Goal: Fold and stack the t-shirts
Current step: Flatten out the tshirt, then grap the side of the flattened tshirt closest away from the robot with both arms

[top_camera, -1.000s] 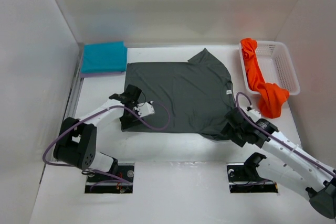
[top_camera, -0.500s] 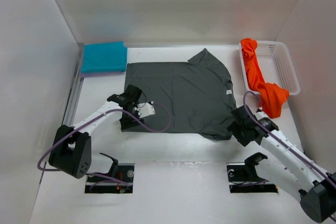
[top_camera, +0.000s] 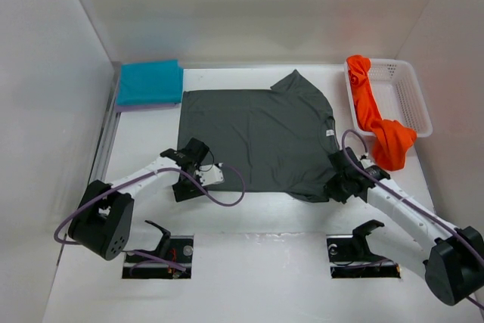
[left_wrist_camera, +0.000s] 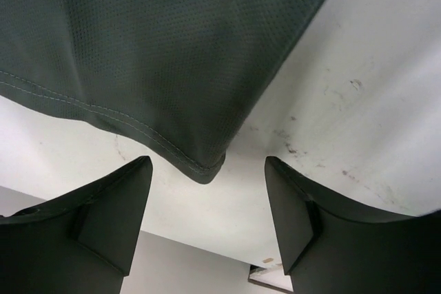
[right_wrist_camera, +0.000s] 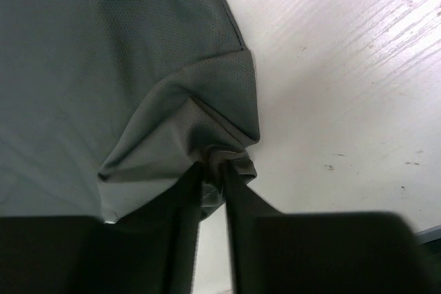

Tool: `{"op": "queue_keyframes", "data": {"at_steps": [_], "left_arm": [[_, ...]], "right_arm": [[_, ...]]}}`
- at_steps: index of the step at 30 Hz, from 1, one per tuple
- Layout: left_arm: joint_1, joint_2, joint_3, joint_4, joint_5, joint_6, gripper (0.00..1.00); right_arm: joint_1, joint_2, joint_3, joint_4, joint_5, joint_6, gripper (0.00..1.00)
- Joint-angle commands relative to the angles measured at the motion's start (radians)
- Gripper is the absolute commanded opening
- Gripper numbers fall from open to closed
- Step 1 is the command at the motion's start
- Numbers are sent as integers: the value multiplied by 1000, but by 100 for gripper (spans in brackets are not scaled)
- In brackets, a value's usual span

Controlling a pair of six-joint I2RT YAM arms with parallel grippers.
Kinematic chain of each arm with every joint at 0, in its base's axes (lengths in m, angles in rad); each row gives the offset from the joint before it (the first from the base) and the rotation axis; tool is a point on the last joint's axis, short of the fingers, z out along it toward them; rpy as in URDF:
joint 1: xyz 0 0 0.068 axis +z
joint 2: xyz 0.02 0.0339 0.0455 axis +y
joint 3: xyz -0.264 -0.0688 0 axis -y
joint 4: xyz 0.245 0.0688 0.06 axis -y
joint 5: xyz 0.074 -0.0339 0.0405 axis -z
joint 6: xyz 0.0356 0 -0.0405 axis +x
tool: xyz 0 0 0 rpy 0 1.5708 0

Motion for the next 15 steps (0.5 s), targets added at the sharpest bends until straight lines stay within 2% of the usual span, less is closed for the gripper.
{"op": "queue_keyframes", "data": {"at_steps": [1,4,11,15], "left_arm": [[2,13,-12,50,-10,-17,64],[2,27,-21,82,-10,-14,59],[2,93,-6,112,-10,-37,13],[25,95,37,111,-10,-48,4]], "right_arm": [[1,-12,-12,50,-14,24,20],[-9,-35,-21,50,-17,12,12],[-19,-52,2,47,-10,-42,0],[-41,-52,77,41,18,-115,0]]}}
